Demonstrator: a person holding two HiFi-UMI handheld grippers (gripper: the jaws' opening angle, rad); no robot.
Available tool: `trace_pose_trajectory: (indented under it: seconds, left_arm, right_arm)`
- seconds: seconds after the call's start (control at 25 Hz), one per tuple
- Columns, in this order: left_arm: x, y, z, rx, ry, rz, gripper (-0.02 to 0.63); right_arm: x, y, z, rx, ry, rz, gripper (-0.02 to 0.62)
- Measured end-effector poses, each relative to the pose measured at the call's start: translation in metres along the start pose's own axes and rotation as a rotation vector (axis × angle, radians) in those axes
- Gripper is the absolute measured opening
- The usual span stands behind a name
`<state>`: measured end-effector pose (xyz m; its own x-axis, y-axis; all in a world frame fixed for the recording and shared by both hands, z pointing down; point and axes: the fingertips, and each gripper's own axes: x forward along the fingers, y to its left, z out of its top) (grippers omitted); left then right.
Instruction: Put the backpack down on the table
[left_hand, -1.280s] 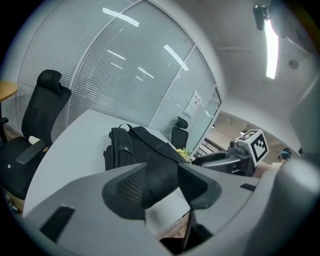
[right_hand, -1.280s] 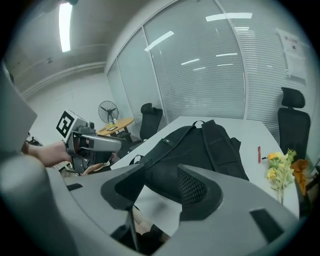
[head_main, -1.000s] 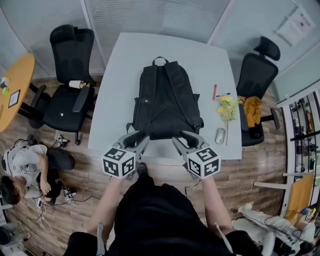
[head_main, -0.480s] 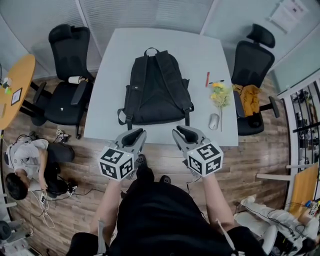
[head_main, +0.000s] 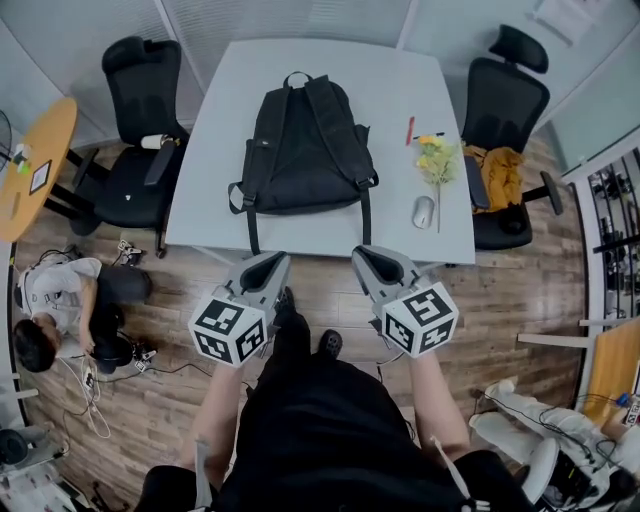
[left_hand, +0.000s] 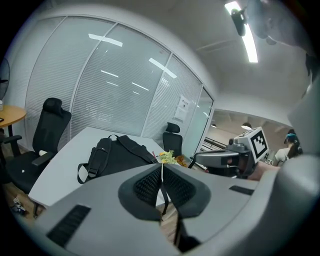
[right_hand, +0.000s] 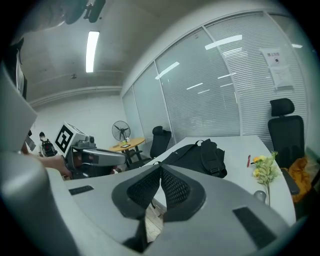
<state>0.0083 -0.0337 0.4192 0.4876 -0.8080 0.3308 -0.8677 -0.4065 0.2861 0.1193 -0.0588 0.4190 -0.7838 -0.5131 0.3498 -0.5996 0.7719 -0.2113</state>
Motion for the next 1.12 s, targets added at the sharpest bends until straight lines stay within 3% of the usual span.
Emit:
trace_pose_trajectory:
  seconds: [0.56,1.12]
  left_arm:
    - [-0.015,-0.044,-0.019,0.025,-0.019,-0.008,-0.003]
    - [-0.020,-0.054,-0.022,0.024,-0.007,-0.014,-0.003]
  right_arm:
    - [-0.049,0.013,-0.018,-0.046,-0.022,-0.008,0.009]
    - [-0.059,0.021,-0.016,-0.048,-0.037,0.007,0.008]
